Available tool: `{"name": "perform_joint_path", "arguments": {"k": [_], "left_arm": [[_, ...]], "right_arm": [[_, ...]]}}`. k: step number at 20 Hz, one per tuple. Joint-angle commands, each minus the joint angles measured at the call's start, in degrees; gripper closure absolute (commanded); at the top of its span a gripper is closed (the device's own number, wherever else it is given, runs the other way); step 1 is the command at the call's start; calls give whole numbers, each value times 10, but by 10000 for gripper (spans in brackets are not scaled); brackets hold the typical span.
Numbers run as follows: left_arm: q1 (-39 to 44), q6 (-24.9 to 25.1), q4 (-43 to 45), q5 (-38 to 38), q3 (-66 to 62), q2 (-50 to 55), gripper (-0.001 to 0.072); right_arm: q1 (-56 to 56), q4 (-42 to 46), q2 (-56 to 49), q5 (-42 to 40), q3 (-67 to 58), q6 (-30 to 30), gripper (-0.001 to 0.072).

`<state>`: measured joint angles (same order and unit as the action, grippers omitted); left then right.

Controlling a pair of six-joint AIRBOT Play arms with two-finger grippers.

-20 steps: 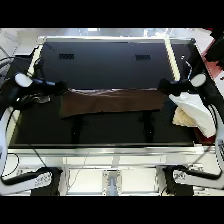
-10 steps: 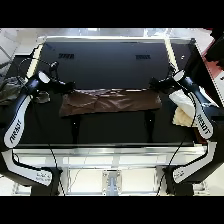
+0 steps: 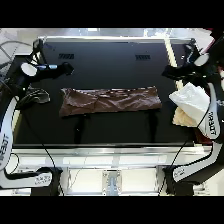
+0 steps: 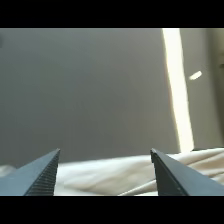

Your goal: Fold the shirts.

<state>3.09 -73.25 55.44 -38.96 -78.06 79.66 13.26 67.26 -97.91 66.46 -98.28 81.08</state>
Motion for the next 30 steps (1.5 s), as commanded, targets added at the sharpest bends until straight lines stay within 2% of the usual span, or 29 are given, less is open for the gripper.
{"name": "perform_joint_path", "arguments": {"k": [1, 2, 4, 9, 15, 21, 22, 23, 24, 25, 26, 30], "left_arm": [[77, 36, 1, -21, -22, -21, 105], [104, 33, 25, -26, -27, -7, 105], [149, -12, 73, -26, -38, 31, 105], [204, -27, 80, -99, -99, 160, 105], [213, -35, 80, -117, -116, 205, 105], [211, -45, 80, -116, -116, 214, 105], [209, -53, 80, -116, -116, 221, 107], [206, -65, 80, -117, -116, 231, 159], [204, -73, 80, -117, -118, 241, 297], [203, -76, 80, -116, -120, 250, 508], [203, -74, 80, -117, -124, 259, 688], [203, -78, 80, -168, -162, 299, 696]], "right_arm": [[64, -56, -12, 74, 24, -14, 167], [76, -95, -23, 75, 47, -27, 156], [82, -141, -48, 70, 80, -59, 155], [73, -229, -133, 69, 83, -96, 151], [62, -235, -175, 64, 83, -98, 155], [-21, -219, -176, 61, 83, -102, 162], [-34, -219, -176, 61, 83, -100, 198], [-44, -221, -176, 64, 82, -101, 452], [-51, -222, -176, 72, 76, -99, 672], [-54, -225, -175, 94, 63, -100, 696], [-54, -225, -173, 118, 47, -99, 697], [-62, -227, -118, 178, -21, -82, 698]]}}
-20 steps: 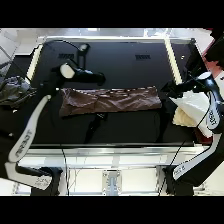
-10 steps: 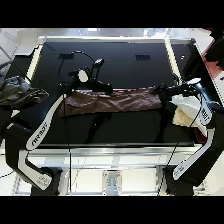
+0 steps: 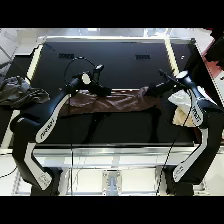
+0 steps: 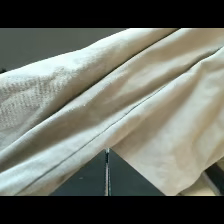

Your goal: Fold the shirts.

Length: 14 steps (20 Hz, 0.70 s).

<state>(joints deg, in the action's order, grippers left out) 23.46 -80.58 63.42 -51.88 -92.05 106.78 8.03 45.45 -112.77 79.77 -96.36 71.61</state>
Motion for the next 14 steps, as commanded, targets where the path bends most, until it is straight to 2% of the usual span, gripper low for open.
{"name": "perform_joint_path", "arguments": {"k": [1, 5, 9, 11, 14], "left_arm": [[-1, -4, 0, -58, -33, 43, 696], [0, -4, -8, -92, -50, 85, 696], [-1, 0, -8, -89, -50, 85, 695], [-21, 0, -8, -96, -50, 60, 695], [-88, 0, 6, -114, -50, -29, 694]], "right_arm": [[-18, -9, 50, 50, -63, 14, 698], [-92, -6, 102, 49, -151, 49, 699], [-194, -4, 102, 35, -198, 65, 699], [-240, -3, 102, 12, -198, 73, 699], [-293, -2, 101, -49, -198, 88, 700]]}}
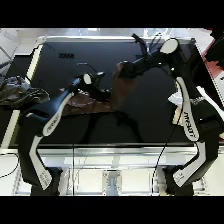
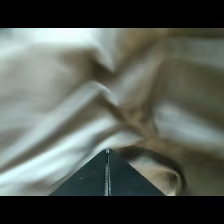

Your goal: Fold the shirts.

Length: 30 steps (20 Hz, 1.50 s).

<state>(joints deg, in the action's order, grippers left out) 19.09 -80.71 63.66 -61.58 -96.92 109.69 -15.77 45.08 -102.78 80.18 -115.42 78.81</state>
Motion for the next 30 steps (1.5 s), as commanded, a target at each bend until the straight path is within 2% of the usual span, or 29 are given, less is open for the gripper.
{"name": "perform_joint_path", "arguments": {"k": [1, 5, 10, 11, 12, 13, 15, 17, 20, 22, 24, 27, 30], "left_arm": [[-75, 1, 18, -29, -1, -95, 695], [-197, 1, 43, -96, -1, -215, 695], [-280, 1, 43, -105, -1, -306, 695], [-283, 2, 43, -105, -1, -314, 694], [-282, 1, 43, -106, -1, -319, 695], [-281, 2, 40, -107, -1, -323, 695], [-273, 2, 38, -114, -1, -323, 695], [-269, 2, 38, -120, -1, -323, 695], [-267, 2, 36, -120, -1, -323, 695], [-266, 2, 36, -120, -1, -323, 695], [-266, 2, 36, -120, -1, -321, 695], [-265, 1, 36, -120, -1, -316, 695], [-265, 1, 36, -120, -1, -312, 695]], "right_arm": [[-73, 3, 0, -77, -7, 21, 701], [-153, 3, -36, -181, -7, 59, 702], [-265, -13, -97, -351, -7, 78, 697], [-281, -14, -104, -403, -7, 78, 624], [-292, -15, -110, -453, -7, 78, 323], [-296, -16, -111, -476, -7, 78, 166], [-281, -13, -108, -457, -7, 78, 161], [-238, -9, -102, -388, -7, 78, 161], [-147, 76, -99, -303, -7, 84, 161], [-78, 146, -104, -261, -3, 166, 161], [-16, 125, -122, -213, 14, 187, 161], [31, 56, -183, -133, 18, 155, 160], [29, -19, -235, -119, 18, 130, 159]]}}
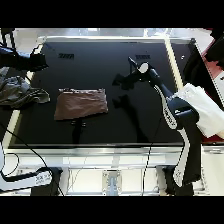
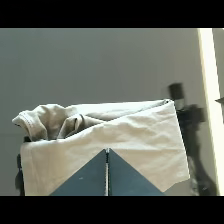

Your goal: Fold the shirts.

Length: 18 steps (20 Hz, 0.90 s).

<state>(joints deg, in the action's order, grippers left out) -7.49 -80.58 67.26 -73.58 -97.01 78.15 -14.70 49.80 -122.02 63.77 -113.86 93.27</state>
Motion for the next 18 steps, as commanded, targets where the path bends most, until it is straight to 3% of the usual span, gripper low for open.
{"name": "perform_joint_path", "arguments": {"k": [1, 5, 6, 7, 8, 14, 15, 16, 17, 18], "left_arm": [[0, 0, 0, 0, 0, 4, 695], [3, 0, 0, 0, 0, 4, 695], [4, 0, 0, 0, 0, 4, 695], [7, 0, 0, -1, 0, 4, 695], [9, 0, 0, 0, 0, 4, 695], [21, 20, 0, -1, 0, 4, 695], [21, 20, 0, -1, 0, 4, 695], [21, 20, 0, -3, 0, 3, 695], [21, 20, 0, -8, 0, 4, 695], [21, 20, 0, -12, 0, 4, 695]], "right_arm": [[12, -94, -53, 45, 2, -23, 159], [-31, -136, -79, 43, 2, -28, 162], [-42, -145, -82, 43, 2, -27, 188], [-54, -147, -83, 42, 2, -27, 269], [-65, -147, -85, 42, 2, -28, 280], [-111, -168, -85, 58, -31, -44, 283], [-115, -172, -85, 56, -37, -44, 349], [-115, -172, -85, 58, -44, -46, 532], [-113, -172, -84, 60, -51, -58, 651], [-106, -172, -80, 62, -54, -60, 653]]}}
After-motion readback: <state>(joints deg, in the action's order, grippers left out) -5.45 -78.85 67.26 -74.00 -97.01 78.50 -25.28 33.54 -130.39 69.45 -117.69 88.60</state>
